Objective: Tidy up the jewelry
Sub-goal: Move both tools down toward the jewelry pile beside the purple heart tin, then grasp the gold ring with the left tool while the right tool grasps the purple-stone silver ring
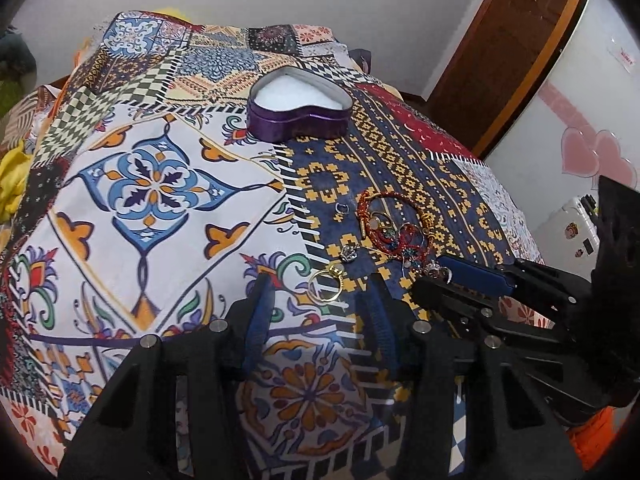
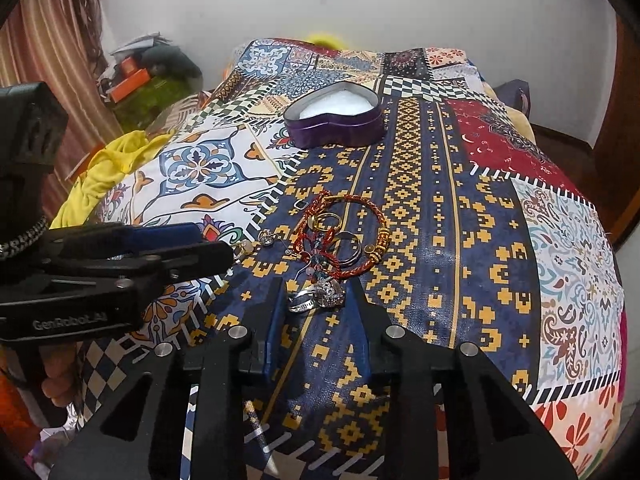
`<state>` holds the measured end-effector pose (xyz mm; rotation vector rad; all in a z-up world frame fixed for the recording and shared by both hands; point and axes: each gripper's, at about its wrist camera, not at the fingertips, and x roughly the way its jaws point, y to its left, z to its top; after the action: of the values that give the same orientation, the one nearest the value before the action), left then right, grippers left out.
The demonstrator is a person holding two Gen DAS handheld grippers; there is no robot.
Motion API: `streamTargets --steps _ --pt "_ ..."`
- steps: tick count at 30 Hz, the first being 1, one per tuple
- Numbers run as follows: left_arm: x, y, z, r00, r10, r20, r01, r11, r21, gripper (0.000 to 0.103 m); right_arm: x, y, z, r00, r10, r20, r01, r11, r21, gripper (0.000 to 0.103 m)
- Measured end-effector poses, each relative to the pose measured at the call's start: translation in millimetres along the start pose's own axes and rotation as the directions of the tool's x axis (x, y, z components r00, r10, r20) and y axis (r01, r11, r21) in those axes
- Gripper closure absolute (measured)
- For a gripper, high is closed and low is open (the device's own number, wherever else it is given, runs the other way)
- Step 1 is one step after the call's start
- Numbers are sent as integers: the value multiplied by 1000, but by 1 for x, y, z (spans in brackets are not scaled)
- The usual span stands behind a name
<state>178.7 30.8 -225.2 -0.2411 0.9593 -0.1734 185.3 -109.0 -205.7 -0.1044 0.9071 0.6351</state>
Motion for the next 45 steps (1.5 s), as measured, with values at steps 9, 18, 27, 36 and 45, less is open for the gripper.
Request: streamTargets --steps 9,18,27,36,45 --pt "12 -9 0 999 35 -15 -35 998 49 73 -13 -9 3 999 -13 32 12 999 30 76" --pt "11 -20 -3 997 75 -2 -74 990 120 85 -27 -12 8 997 -38 70 35 998 45 76" --pt "-23 -26 8 995 71 75 -79 990 115 85 -46 -13 21 990 -56 130 50 998 48 76" --pt "-54 -27 34 979 88 183 -110 987 115 85 -64 -9 47 974 -69 217 64 997 32 76" --pt "-68 -27 64 958 96 269 -137 981 139 85 -67 -5 79 953 -78 293 82 997 -1 76"
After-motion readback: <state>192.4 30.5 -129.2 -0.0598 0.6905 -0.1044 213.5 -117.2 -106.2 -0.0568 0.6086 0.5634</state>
